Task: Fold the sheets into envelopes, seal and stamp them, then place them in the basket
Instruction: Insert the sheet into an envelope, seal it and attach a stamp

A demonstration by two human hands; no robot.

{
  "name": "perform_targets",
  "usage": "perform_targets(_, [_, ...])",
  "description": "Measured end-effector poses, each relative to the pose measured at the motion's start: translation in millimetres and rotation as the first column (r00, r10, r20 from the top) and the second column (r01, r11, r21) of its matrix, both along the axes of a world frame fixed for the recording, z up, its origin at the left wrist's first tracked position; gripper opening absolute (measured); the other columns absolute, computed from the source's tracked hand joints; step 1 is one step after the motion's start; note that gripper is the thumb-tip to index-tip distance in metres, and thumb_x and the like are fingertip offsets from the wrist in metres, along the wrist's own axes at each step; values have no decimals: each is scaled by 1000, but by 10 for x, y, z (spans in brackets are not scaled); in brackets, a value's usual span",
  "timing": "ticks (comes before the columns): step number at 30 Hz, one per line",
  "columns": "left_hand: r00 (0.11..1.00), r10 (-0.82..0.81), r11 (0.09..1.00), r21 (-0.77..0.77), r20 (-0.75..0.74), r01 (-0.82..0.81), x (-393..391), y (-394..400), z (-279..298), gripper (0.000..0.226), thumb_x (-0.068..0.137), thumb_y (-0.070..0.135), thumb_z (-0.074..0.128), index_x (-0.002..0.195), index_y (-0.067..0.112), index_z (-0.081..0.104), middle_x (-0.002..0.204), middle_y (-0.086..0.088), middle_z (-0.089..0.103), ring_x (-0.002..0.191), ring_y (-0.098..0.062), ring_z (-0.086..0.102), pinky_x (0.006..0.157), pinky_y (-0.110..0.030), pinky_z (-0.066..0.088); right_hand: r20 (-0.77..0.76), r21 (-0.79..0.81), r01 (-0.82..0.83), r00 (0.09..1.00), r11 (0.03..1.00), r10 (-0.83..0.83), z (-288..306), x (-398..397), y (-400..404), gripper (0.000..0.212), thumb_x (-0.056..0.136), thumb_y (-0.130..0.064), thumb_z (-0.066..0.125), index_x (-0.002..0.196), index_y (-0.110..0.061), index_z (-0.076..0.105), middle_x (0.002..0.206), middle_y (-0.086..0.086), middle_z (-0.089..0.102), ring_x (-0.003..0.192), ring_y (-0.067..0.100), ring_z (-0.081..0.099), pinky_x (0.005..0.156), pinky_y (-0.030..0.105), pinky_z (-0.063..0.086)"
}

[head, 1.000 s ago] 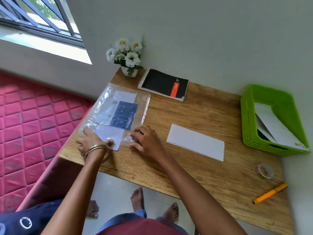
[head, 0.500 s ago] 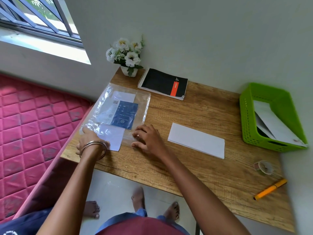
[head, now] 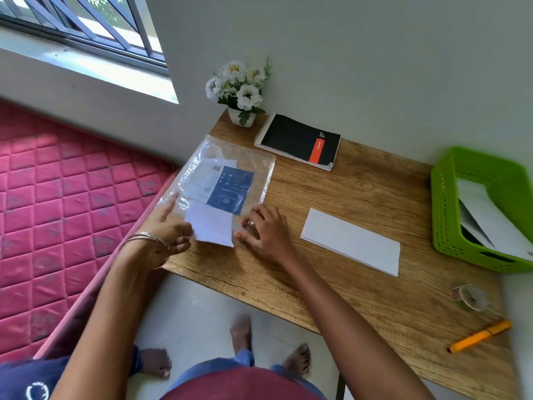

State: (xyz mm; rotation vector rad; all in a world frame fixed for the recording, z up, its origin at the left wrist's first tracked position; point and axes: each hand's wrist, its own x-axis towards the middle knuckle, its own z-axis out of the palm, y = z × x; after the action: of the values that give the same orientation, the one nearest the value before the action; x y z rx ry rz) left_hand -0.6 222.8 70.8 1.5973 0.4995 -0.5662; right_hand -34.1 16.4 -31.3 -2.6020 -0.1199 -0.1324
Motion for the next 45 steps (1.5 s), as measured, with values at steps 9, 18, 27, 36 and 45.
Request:
perform_targets(9, [979,70,981,-192,189,-33,63,-5,828,21,85,-6,48,84,1,68,59,-10,61,40,-3,48,46,-15,49,-45,-2,-3,999,1000,3,29,-2,-1,36,85,-52,59,107,-22,61,121,1,51,116,22,39,84,31,27])
perform_targets(18, [955,291,658,-738,67,-149,314,-306,1347,16,68,1,56,69,-1,72,63,-7,66,49,-4,56,52,-13,49,-172,80,-22,984,997,36,124,-17,-35,32,85,-46,61,109,-24,62,126,-1,49,120,18,36,93,33,31])
perform_targets(27, [974,165,664,-748,153,5,209,-927,1300,33,61,-6,63,91,7,71,76,-7,69,52,-9,56,55,-20,52,-366,826,393,919,404,-146,662,-115,-512,17,95,-23,56,102,-13,68,98,5,72,85,19,64,74,31,49])
perform_targets(36, [723,-311,934,58,617,352,-493,-1847,563,36,87,11,60,116,32,59,94,3,65,79,-17,67,66,-30,59,-224,959,193,964,-207,-142,1186,-567,-1061,63,84,-53,47,128,-9,55,116,20,64,100,28,64,88,42,50])
perform_targets(45, [237,-934,340,868,267,362,-645,-2232,339,74,79,47,66,141,30,30,127,-7,54,117,-24,49,98,-39,41,-516,843,529,749,-94,-415,943,-948,-1560,22,85,-5,64,105,-13,67,102,9,70,96,27,64,80,43,54])
